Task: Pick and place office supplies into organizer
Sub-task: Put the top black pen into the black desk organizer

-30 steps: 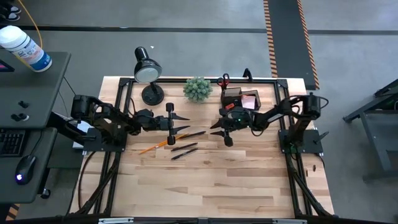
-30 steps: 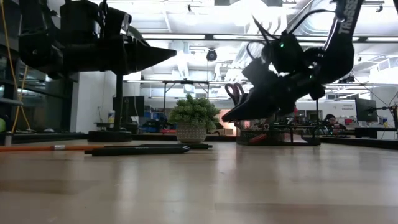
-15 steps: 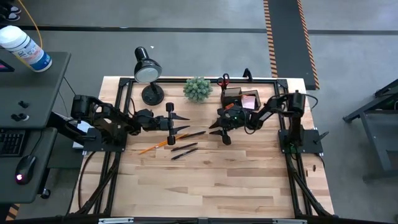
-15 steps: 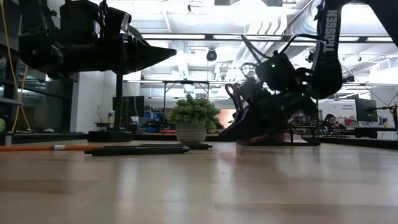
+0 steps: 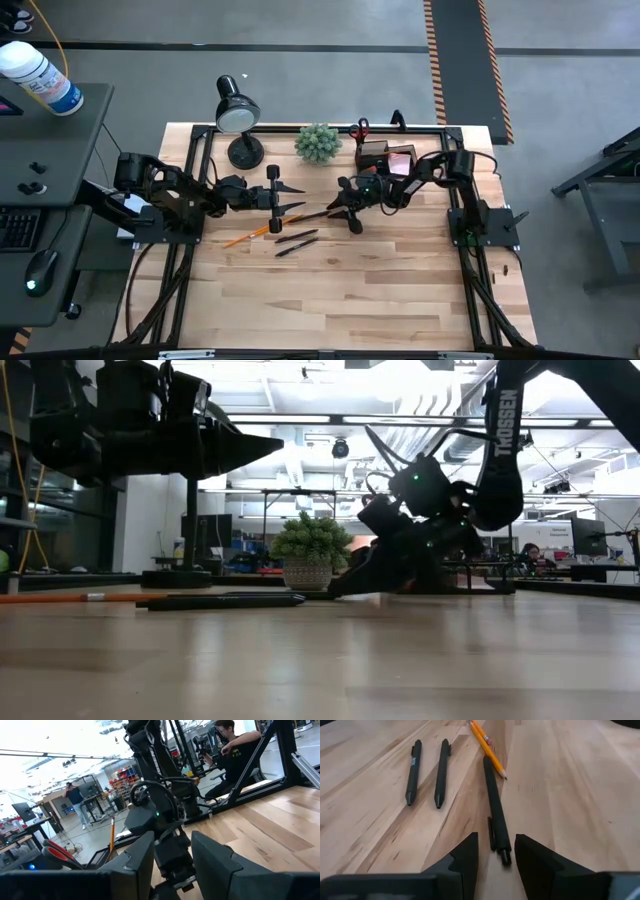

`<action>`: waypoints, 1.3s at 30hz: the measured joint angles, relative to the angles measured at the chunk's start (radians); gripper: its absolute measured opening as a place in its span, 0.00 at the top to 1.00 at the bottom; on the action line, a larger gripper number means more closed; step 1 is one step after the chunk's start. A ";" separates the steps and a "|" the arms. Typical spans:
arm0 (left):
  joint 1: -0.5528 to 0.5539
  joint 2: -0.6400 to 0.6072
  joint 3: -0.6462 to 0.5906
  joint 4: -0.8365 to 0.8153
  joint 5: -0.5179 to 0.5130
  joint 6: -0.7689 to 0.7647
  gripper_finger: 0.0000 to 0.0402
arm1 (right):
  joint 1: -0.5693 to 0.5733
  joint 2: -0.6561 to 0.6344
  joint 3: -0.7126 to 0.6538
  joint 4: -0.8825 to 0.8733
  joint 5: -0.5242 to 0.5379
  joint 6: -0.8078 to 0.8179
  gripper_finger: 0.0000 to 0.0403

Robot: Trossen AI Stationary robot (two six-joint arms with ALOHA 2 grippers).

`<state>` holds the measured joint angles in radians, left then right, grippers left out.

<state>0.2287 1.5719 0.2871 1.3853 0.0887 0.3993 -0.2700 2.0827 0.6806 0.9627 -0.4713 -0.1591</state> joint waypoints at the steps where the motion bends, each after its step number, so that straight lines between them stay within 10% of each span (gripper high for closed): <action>1: 0.000 0.000 0.000 0.000 0.000 0.000 0.71 | 0.002 0.009 0.006 0.000 0.000 0.000 0.71; 39: 0.000 0.000 0.000 -0.002 0.000 0.000 0.71 | 0.003 0.026 0.045 -0.050 -0.077 0.055 0.92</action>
<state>0.2287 1.5719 0.2871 1.3838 0.0887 0.3992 -0.2672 2.1091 0.7252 0.9122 -0.5488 -0.1038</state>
